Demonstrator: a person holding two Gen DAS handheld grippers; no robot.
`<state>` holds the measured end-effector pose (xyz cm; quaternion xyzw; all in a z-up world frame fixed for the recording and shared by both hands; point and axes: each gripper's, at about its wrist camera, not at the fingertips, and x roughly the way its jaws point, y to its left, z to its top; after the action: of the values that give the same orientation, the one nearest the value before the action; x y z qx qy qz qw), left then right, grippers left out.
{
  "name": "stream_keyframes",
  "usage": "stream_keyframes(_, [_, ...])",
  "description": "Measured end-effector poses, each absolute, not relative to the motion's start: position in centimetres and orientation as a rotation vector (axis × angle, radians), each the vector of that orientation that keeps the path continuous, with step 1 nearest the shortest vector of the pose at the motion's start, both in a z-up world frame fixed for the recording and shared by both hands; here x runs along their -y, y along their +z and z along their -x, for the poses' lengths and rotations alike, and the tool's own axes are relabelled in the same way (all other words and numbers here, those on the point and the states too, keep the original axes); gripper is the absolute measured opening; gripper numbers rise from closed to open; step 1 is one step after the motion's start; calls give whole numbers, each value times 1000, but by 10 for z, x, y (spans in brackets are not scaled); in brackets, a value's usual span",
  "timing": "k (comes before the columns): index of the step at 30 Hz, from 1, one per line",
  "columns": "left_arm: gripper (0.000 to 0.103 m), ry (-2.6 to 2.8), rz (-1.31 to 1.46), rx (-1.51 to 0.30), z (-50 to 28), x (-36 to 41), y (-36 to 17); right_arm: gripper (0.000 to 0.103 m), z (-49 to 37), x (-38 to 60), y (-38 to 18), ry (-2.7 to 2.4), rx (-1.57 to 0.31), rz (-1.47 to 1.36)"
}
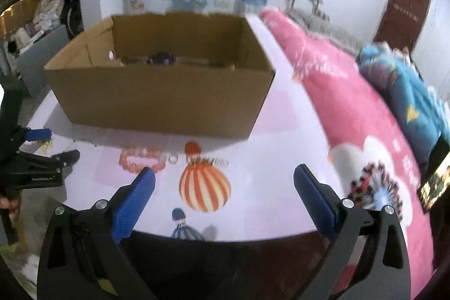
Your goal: Organize jewelry
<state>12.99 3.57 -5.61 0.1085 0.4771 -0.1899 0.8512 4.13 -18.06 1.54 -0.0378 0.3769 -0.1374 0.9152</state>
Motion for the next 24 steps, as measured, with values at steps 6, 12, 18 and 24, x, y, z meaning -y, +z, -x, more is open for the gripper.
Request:
stream_keyframes(6, [95,-380,-210,-994,-131,-38,-59,96,-7,194,36,-211,-519,16])
stream_keyframes(12, [95,-385,-216,-996,-134,-36,-56,96,-5,200,13,-145,-624,-25])
stream_keyframes(18, [95,-399,-211,-1008,-140,-39,-58,96,-13,192,2,-59,-684,-63])
stream_keyframes(24, [95,-411,-215,-1004,-142,-39,-60,87,-33,173,-7,54,-707,-30])
